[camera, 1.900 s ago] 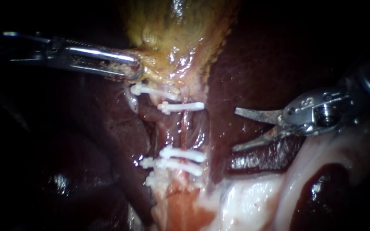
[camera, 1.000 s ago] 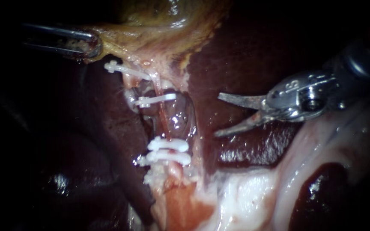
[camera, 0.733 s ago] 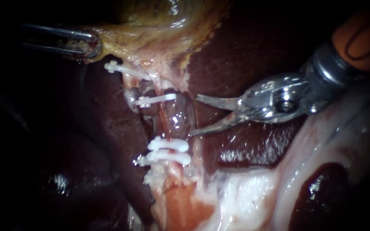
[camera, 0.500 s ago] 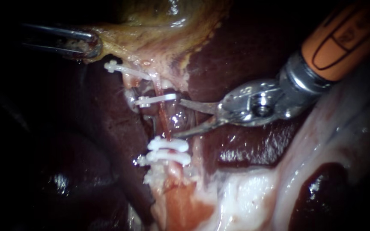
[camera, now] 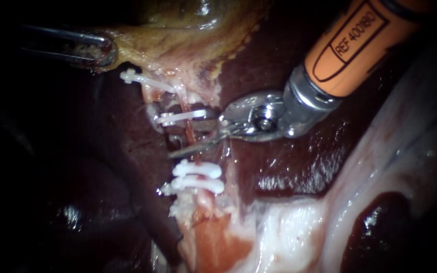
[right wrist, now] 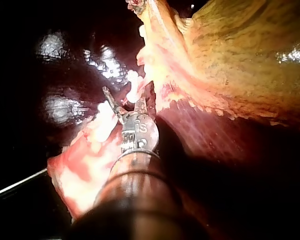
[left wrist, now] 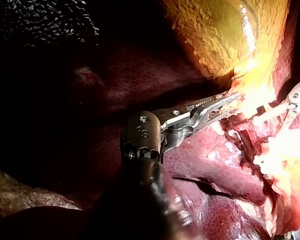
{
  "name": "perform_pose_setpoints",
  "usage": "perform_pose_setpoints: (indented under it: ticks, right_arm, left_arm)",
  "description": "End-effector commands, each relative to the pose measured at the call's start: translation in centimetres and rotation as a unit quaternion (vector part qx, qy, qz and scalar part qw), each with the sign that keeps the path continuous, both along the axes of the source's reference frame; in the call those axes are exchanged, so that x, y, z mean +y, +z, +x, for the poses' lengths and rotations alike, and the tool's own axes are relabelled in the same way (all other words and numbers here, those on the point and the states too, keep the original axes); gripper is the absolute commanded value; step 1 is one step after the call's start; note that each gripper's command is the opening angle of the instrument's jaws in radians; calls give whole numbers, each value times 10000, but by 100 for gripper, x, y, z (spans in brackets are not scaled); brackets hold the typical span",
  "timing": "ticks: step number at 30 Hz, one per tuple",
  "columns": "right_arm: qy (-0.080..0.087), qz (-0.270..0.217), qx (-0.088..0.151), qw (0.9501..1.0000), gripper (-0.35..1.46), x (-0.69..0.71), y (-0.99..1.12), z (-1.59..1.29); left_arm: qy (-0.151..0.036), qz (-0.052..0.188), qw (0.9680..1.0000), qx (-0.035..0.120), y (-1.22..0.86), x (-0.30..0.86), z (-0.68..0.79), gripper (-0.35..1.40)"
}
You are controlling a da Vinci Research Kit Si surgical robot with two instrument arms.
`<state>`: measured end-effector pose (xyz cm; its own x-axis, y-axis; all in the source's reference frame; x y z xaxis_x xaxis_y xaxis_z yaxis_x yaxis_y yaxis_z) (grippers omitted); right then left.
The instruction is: Go to the cutting position right tube
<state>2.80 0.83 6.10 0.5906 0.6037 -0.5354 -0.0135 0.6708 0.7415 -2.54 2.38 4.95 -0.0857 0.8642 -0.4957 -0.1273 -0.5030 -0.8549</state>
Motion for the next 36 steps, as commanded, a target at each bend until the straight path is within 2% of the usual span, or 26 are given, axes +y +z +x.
perform_pose_setpoints:
  ticks: [1, 11, 17, 23, 27, 30, 36]
  right_arm:
    - [19, 33, 40, 10000, 133, 0, 1, 2]
    - [213, 189, 422, 9987, 138, 2, 4, 16]
    - [105, 718, 929, 9930, 136, -6, -10, 23]
    - [-189, 1069, 1269, 9860, 136, -20, -32, 33]
    - [-229, 1268, 1475, 9806, 136, -24, -47, 36]
    - [-275, 1337, 1616, 9774, 136, -22, -58, 36]
    - [-199, 1448, 1751, 9736, 133, -14, -72, 36]
  left_arm:
    - [0, -2, 10000, 1, 0, 0, 0, -35]
    - [-1, -2, 10000, 3, -1, 0, 0, -35]
    - [-3, -2, 10000, 4, 0, 0, -1, -35]
    - [-3, -2, 10000, 4, 0, 0, -1, -35]
    - [-3, -2, 10000, 4, 0, 0, -1, -35]
    - [-3, -2, 10000, 3, 0, 0, -1, -35]
    - [-2, -2, 10000, 2, 0, 0, -1, -35]
